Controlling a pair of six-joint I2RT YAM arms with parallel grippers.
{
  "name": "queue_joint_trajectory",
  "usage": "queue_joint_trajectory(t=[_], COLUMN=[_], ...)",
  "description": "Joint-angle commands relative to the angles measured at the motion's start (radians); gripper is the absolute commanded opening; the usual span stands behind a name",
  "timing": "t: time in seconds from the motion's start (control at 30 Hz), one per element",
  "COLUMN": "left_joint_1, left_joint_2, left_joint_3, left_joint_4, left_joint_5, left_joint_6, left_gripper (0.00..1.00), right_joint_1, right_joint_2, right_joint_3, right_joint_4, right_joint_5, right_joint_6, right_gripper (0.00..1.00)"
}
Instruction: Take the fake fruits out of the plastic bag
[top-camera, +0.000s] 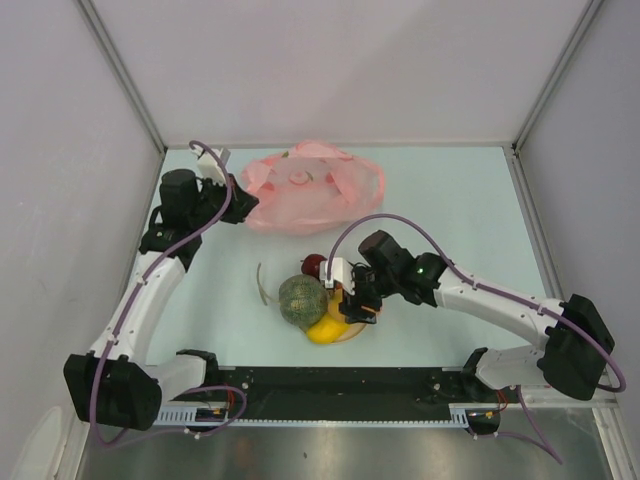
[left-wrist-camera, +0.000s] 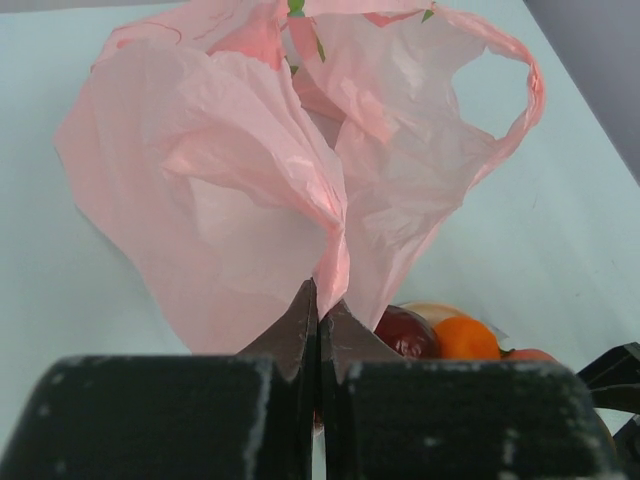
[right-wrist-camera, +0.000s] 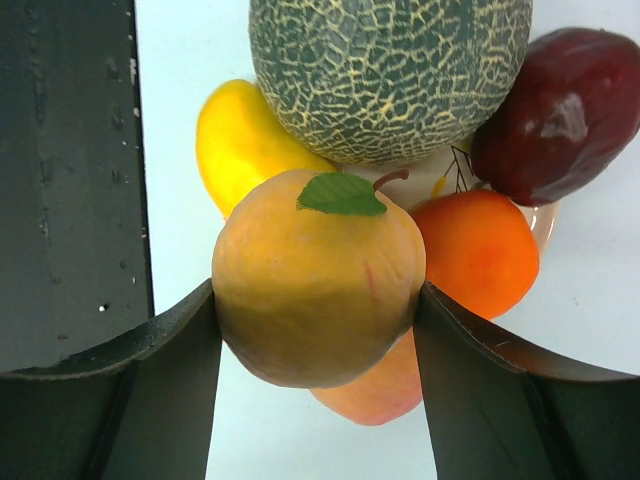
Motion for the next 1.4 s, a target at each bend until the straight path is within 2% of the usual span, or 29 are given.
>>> queue_joint_trajectory(t=[0.0, 0.67, 0.77, 0.87, 0.97, 1.1, 1.17, 1.3, 1.37], left_joint_1=[-0.003, 0.006, 0.006, 0.006, 0.005, 0.006, 0.006, 0.005, 0.005], left_joint_2=[-0.038, -0.066, -0.066, -0.064, -0.062, -0.058, -0.052, -0.059, -0.064], left_joint_3=[-0.014, -0.059, -0.065, -0.068, -0.068, -0.063, -0.062, -0.059, -0.045], left_joint_4=[0.002, 0.018, 0.018, 0.021, 0.024, 0.018, 0.004, -0.070, -0.173], left_joint_5=[0.000, 0.011, 0.012, 0.015, 0.014, 0.012, 0.012, 0.012, 0.031], left_joint_6=[0.002, -0.012, -0.013, -0.016, -0.016, -0.007, 0.005, 0.070, 0.150], left_gripper=[0.00, 0.00, 0.00, 0.00, 0.00, 0.00, 0.00, 0.00, 0.00], right_joint_1=[0.001, -0.008, -0.004, 0.001, 0.005, 0.004, -0.043, -0.195, -0.290], right_joint_2=[-0.024, 0.013, 0.019, 0.017, 0.011, -0.015, -0.038, -0.076, -0.081], right_joint_3=[-0.013, -0.048, -0.051, -0.054, -0.055, -0.017, 0.041, 0.118, 0.139], right_joint_4=[0.075, 0.164, 0.179, 0.191, 0.203, 0.176, 0.129, 0.079, 0.084], right_joint_5=[0.043, 0.054, 0.069, 0.092, 0.113, 0.196, 0.209, 0.135, 0.123], right_joint_6=[0.023, 0.055, 0.055, 0.071, 0.080, 0.121, 0.193, 0.322, 0.377], right_gripper=[0.43, 0.52, 0.59, 0.73, 0.98, 1.00, 1.00, 1.00, 1.00])
